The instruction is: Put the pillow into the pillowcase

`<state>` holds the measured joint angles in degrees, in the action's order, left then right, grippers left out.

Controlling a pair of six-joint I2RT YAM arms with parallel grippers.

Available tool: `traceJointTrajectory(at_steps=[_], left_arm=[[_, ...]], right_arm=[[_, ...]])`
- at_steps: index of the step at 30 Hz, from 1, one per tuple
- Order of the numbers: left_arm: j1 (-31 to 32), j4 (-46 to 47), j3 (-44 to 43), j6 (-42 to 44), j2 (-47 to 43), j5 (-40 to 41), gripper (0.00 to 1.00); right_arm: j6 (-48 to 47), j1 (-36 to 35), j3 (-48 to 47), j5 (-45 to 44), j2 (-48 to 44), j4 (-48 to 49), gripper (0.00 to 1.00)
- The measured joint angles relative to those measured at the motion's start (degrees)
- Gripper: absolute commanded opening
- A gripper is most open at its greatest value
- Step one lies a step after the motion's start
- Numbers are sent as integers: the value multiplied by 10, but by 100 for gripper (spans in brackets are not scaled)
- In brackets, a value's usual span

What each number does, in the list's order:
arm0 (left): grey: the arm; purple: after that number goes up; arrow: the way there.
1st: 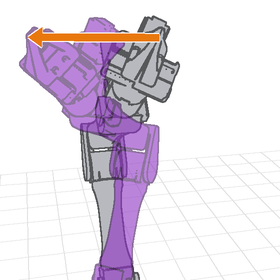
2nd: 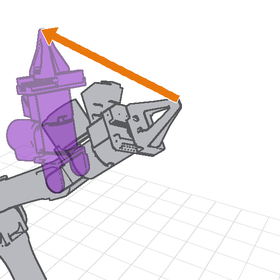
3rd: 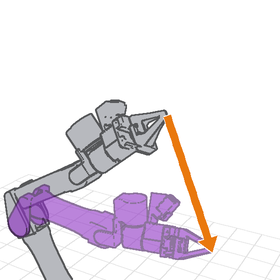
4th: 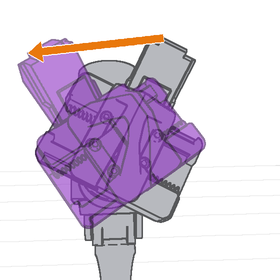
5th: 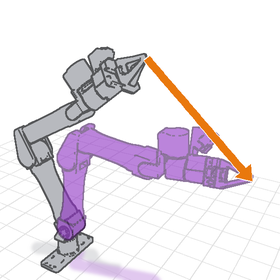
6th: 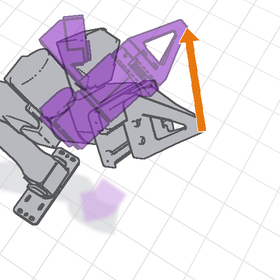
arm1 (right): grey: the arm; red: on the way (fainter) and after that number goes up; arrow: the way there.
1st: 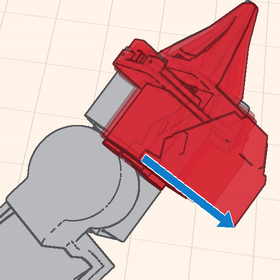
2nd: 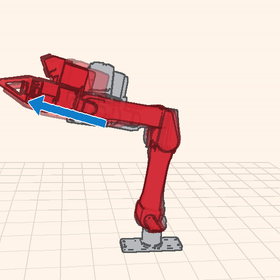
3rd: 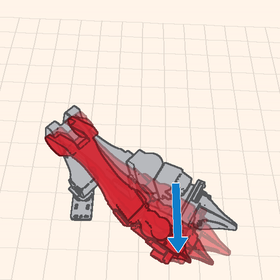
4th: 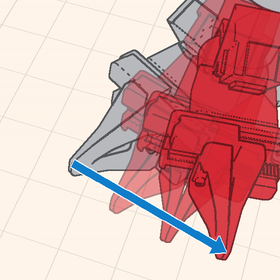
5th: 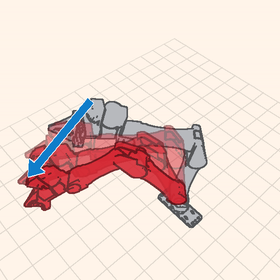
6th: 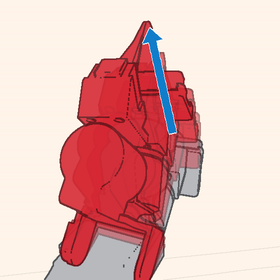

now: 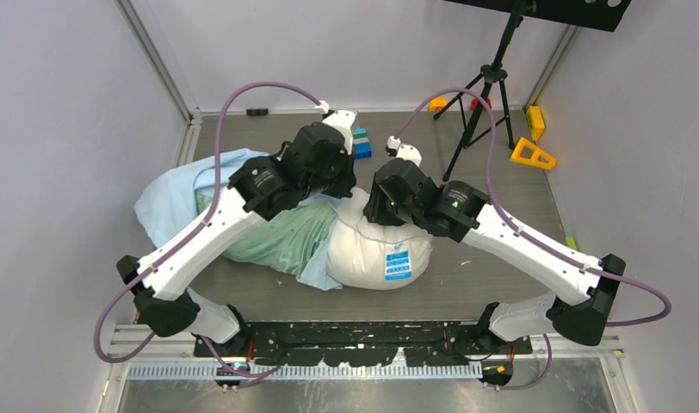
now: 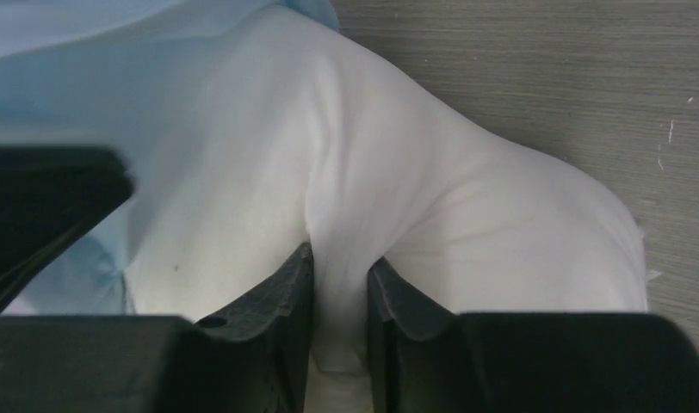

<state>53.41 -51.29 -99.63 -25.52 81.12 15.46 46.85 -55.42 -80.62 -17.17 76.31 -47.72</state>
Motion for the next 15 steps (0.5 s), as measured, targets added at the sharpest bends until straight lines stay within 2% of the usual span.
traceJointTrajectory(at_steps=[2, 6, 9, 15], left_arm=[[-20, 4, 5, -17, 16, -24, 0], [-55, 47, 73, -52, 19, -54, 0], [-77, 61, 108, -71, 19, -67, 0], [-110, 99, 111, -75, 19, -85, 0]], right_arm=[[-10, 2, 0, 2, -3, 1, 61], [-66, 3, -3, -3, -31, -1, 78], [-116, 0, -28, -16, -57, -19, 80], [-206, -15, -108, -68, -91, -57, 84]])
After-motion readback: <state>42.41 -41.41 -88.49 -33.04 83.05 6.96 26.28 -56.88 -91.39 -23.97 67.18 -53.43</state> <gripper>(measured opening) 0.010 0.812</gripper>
